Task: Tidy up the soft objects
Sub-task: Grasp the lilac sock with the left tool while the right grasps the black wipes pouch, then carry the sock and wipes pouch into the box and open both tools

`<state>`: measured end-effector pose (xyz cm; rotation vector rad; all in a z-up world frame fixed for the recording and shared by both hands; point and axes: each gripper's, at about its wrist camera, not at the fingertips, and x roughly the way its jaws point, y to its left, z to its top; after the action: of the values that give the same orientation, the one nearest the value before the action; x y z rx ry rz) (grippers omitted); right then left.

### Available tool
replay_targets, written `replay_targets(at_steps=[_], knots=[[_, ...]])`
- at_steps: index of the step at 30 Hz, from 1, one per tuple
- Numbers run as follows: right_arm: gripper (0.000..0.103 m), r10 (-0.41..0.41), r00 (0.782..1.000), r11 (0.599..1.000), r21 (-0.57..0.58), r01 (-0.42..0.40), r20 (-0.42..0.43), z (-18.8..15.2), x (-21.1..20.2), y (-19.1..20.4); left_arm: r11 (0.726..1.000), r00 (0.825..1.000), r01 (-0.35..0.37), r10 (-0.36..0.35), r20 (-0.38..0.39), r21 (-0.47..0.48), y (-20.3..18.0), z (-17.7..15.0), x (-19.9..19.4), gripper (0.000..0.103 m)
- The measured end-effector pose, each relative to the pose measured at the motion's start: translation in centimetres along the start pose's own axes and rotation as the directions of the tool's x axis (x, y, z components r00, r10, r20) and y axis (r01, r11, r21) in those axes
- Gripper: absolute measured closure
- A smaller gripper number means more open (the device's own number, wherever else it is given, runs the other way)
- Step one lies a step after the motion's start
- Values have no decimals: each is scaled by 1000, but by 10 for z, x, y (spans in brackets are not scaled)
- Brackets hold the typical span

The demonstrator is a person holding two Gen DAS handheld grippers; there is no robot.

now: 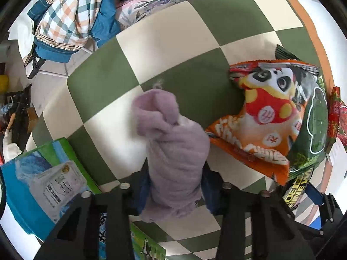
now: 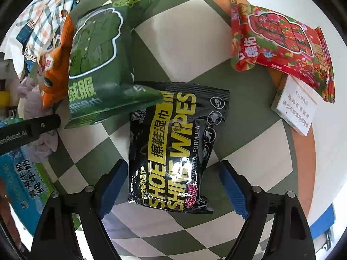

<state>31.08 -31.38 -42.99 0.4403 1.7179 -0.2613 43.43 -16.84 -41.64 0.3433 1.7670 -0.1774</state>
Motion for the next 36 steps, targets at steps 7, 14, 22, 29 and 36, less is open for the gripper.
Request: replay_targets(at_steps=[7, 14, 22, 29, 36], knots=[[45, -107, 993, 992, -59, 110, 48, -17, 2, 29, 1000, 1000, -2, 1, -19, -27, -13, -22, 4, 71], [51, -74, 997, 996, -56, 76, 28, -45, 4, 14, 992, 994, 96, -100, -45, -87, -36, -66, 15, 71], [54, -41, 998, 998, -45, 43, 39, -78, -5, -4, 985, 987, 158, -155, 49, -75, -66, -109, -8, 72], [54, 24, 991, 993, -114, -9, 128, -131, -60, -13, 957, 939, 282, -260, 225, -69, -54, -170, -79, 72], [54, 146, 969, 956, -279, -88, 198, -150, -142, 17, 939, 882, 329, -265, 390, -105, 23, -231, -153, 72]])
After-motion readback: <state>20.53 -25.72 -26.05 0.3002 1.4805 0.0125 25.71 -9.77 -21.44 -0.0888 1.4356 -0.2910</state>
